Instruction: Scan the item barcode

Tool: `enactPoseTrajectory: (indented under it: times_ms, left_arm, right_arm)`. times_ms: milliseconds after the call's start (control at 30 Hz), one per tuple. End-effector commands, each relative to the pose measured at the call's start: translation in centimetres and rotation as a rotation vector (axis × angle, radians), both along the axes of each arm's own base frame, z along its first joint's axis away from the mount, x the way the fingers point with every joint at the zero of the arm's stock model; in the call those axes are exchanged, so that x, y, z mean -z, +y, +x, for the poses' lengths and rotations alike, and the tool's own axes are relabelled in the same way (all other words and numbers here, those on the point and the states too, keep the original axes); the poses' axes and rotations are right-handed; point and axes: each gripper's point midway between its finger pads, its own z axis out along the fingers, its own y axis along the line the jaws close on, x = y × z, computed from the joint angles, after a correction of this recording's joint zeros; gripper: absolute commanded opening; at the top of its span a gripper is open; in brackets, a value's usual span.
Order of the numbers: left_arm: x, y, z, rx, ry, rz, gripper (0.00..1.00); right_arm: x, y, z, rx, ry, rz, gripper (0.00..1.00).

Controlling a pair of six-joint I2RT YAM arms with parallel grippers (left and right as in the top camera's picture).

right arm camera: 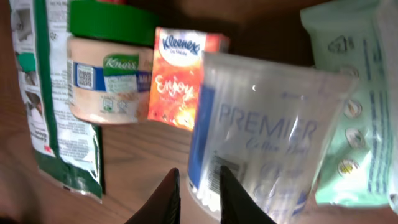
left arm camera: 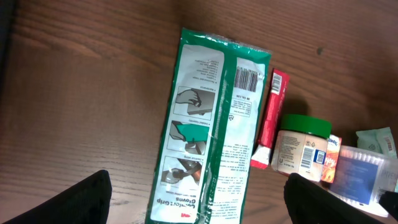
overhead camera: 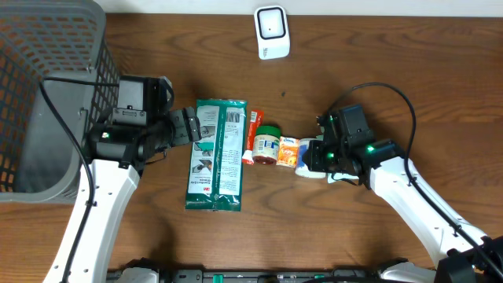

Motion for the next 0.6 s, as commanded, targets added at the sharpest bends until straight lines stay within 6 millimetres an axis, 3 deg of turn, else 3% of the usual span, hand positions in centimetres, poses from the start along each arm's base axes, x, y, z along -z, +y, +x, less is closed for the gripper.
enactPoseTrajectory:
  times_ms: [0, 567]
  left_arm:
    - [-0.4, -0.1, 0.2, 0.011, -0.010, 0.003, 0.85]
    - [-0.4, -0.1, 0.2, 0.011, -0.010, 0.003, 0.85]
  right_arm:
    - [0.1, -1.9, 0.5, 0.028, -0.031, -0.121, 0.18]
    - [1.0, -5.4, -0.1, 0.094, 0.003, -0.268, 0.18]
